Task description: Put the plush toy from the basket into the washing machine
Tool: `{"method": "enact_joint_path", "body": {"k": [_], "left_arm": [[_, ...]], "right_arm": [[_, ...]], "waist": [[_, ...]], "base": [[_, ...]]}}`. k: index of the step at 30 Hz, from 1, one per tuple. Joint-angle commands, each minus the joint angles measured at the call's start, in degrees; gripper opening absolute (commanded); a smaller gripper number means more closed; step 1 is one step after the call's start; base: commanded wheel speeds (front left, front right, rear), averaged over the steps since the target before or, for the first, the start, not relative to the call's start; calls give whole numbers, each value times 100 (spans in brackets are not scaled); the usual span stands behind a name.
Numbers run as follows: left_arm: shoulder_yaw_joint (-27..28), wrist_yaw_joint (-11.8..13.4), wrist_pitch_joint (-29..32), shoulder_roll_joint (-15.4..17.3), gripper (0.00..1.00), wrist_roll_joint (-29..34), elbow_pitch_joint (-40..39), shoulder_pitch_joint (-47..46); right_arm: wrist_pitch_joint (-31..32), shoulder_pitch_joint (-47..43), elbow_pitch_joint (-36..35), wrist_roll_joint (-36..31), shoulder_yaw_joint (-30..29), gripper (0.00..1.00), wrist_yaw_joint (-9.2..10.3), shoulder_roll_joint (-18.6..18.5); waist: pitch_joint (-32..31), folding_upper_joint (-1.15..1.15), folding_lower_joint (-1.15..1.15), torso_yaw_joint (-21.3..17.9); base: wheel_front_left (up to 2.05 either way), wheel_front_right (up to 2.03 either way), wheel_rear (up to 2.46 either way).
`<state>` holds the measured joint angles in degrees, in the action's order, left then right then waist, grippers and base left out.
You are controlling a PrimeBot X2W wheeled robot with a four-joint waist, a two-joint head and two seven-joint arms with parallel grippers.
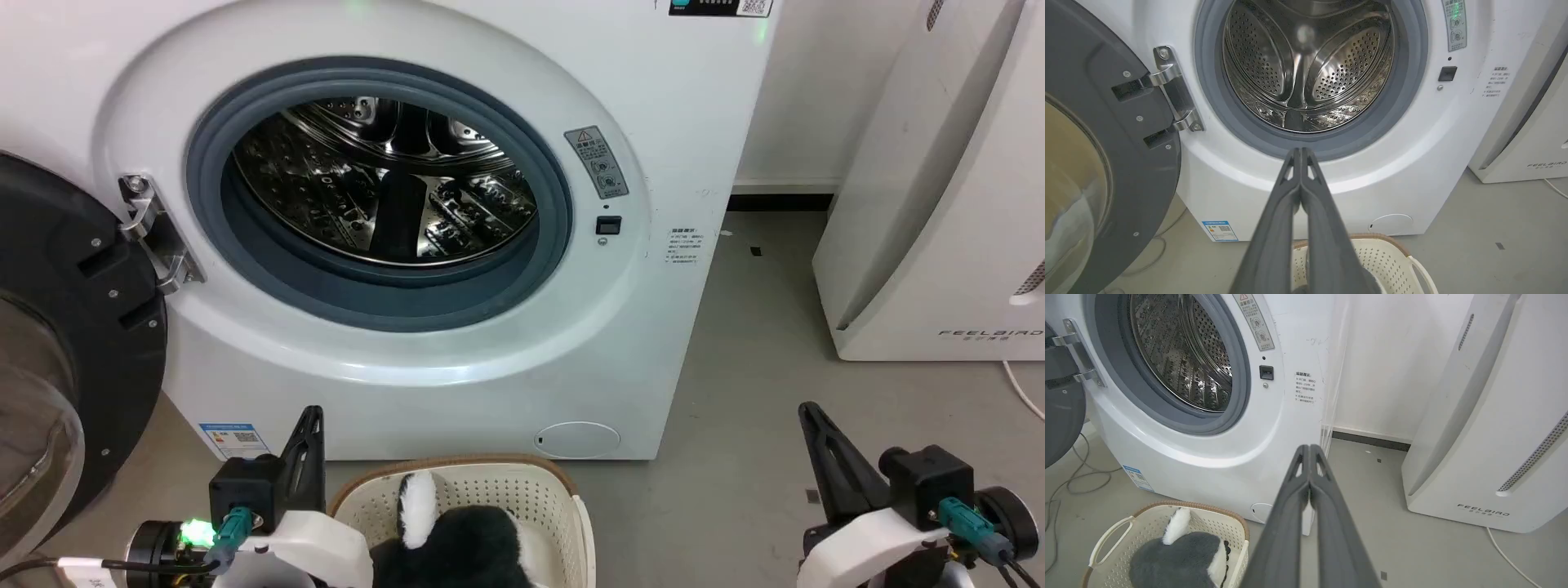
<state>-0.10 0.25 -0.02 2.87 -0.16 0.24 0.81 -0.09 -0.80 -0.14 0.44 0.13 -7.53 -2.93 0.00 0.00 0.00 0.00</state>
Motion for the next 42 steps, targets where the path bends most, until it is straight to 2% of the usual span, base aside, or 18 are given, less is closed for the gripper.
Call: {"method": "enact_joint_path", "body": {"k": [1, 9, 10, 11, 12, 29, 42], "left_arm": [[10, -25, 2, 0, 0, 16, -24, -81], [10, -25, 2, 0, 0, 16, -24, -81], [0, 0, -1, 0, 100, 0, 0, 0], [-3, 7, -3, 0, 0, -3, 4, 5], [-5, 8, -6, 0, 100, -5, 5, 5], [-133, 66, -233, 0, 100, -211, 109, 5], [-267, 58, -389, 0, 100, -414, 519, -110]], "right_arm": [[9, 80, 14, -44, -13, 0, 4, 5], [9, 80, 14, -44, -13, 0, 4, 5], [-1, 0, 0, 1, 0, 100, 0, 0], [-3, -3, -1, 8, 5, 0, -1, 0], [-6, -3, 0, 11, 6, 100, -1, 0], [-232, 0, -9, 165, -120, 100, 0, 1], [-387, 44, -64, 245, -134, 100, 0, 1]], "waist": [[0, 0, 0, 0], [0, 0, 0, 0], [0, 0, 0, 0], [1, 0, 0, 0], [1, 0, 0, 0], [79, 0, 0, -22], [272, 0, 0, -56]], "base": [[0, 0, 0], [0, 0, 0], [0, 0, 0], [0, 0, 0], [0, 0, 0], [0, 0, 0], [0, 0, 0]]}}
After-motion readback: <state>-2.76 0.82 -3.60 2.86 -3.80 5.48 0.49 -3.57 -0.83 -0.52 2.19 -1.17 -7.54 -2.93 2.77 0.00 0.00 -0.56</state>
